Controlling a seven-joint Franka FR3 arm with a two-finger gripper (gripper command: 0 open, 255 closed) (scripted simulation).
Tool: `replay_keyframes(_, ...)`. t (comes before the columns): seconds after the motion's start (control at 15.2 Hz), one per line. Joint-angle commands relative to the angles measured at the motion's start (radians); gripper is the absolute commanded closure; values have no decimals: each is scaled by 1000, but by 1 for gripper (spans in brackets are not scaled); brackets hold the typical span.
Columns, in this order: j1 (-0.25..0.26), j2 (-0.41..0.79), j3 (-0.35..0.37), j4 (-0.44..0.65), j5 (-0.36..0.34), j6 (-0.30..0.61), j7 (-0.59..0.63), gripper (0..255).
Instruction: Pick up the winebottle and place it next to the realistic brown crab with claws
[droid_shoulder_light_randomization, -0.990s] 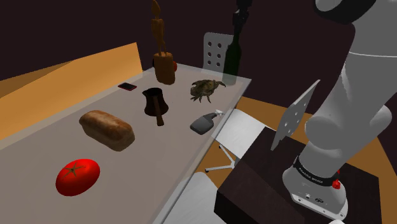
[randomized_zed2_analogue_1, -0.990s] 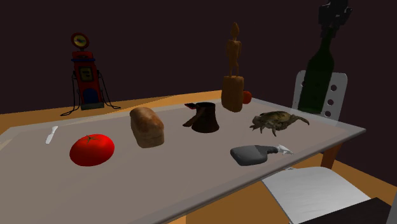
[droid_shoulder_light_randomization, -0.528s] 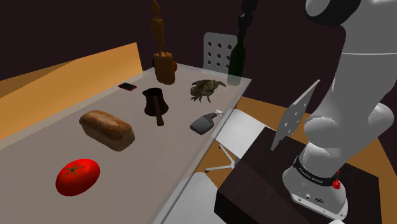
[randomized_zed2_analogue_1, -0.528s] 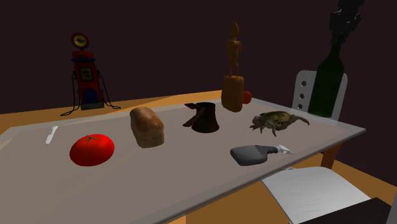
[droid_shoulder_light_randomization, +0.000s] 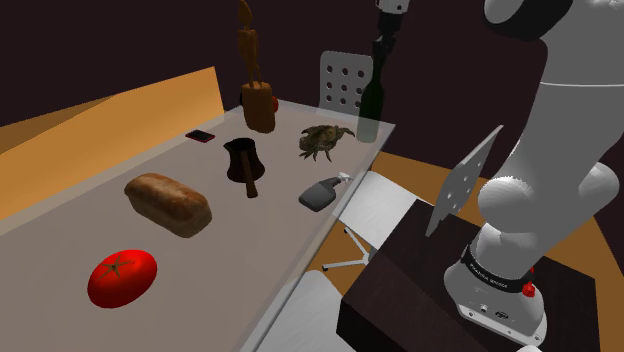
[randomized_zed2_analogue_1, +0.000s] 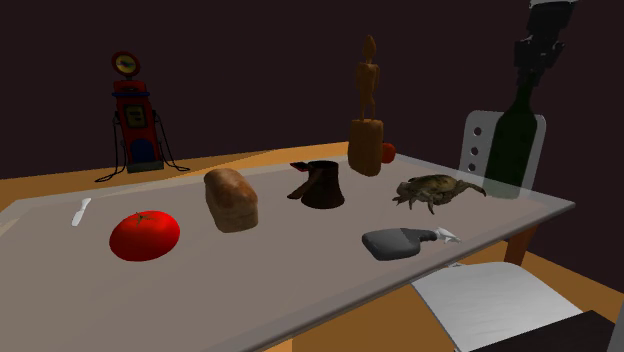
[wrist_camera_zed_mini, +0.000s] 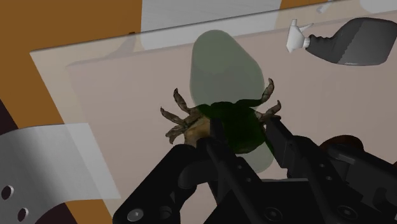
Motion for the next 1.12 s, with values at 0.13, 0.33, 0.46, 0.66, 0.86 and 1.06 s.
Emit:
replay_keyframes(0.13, 1, -9, 0, -67, 0, 59, -3, 255)
replay_keyframes(0.33, 2, -11, 1, -111, 1, 100, -5, 255)
replay_keyframes(0.46, 2, -12, 1, -138, 1, 127, -7, 255)
replay_keyframes(0.66, 2, -10, 1, -176, 2, 167, -9, 255)
replay_keyframes(0.86, 3, -6, 1, -211, 3, 206, -11, 255)
replay_keyframes(1.06, 3, -3, 2, -235, 4, 233, -13, 255)
